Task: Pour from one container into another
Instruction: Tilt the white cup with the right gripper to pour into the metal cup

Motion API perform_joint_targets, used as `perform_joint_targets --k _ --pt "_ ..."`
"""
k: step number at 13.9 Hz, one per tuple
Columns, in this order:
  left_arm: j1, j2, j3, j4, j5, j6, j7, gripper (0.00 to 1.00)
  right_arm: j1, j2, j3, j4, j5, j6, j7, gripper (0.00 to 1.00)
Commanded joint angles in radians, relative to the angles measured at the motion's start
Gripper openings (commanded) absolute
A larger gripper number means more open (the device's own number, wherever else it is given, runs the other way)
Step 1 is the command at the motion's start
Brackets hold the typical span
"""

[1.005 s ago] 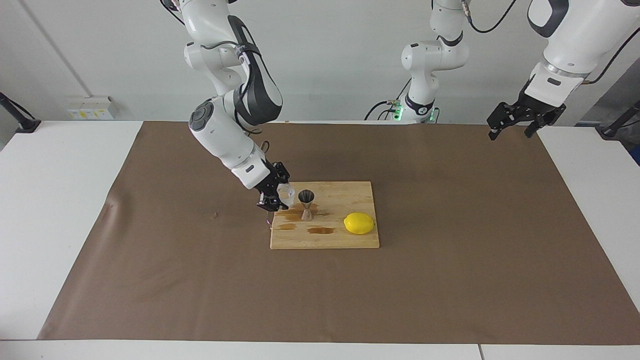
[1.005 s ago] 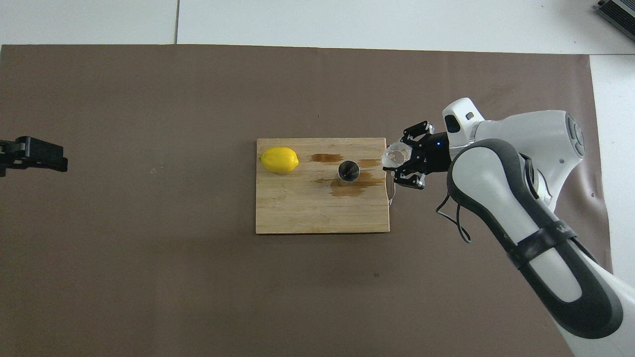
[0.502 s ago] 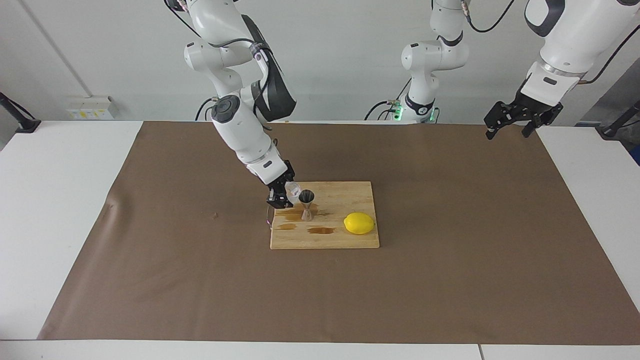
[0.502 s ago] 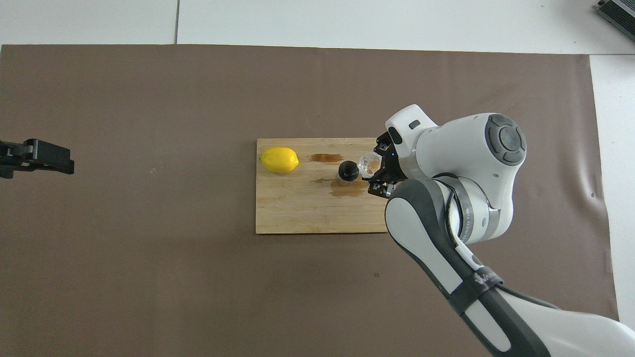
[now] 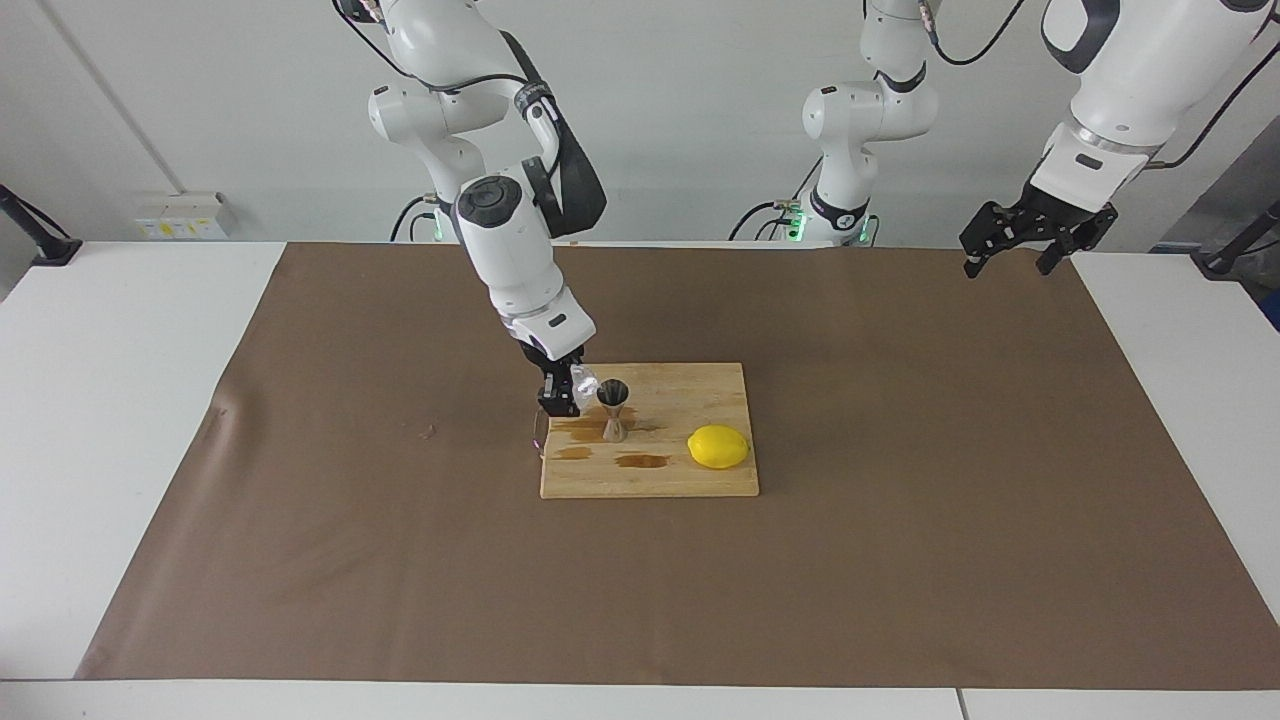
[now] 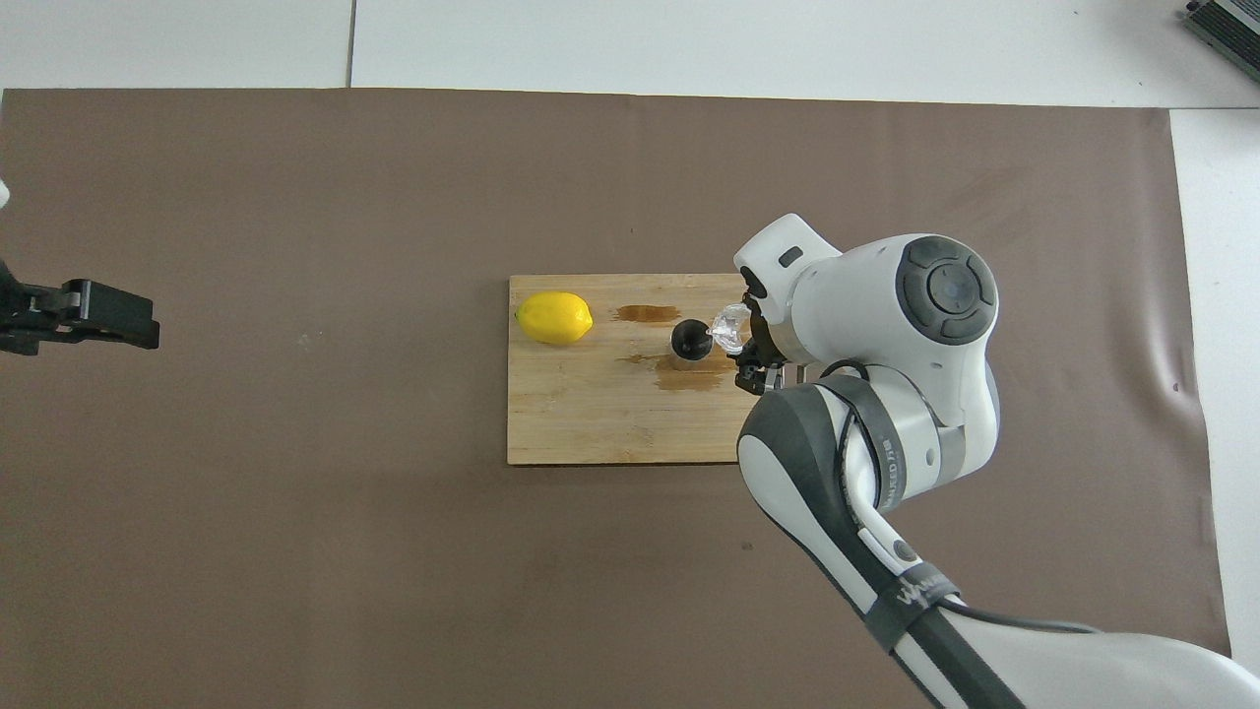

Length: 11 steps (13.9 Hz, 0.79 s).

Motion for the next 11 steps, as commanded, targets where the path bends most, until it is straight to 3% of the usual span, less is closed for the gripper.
perform_joint_targets --k 1,11 --pt "-0.006 -0.028 0.011 -0.027 -0.011 -0.006 0.004 1.00 0.018 -0.003 0.003 0.009 -0.042 -0.006 0.031 0.41" --pt "-0.001 -0.028 0.011 -0.027 -0.011 -0.006 0.004 1.00 0.018 -0.003 0.003 0.009 -0.083 0.001 0.031 0.41"
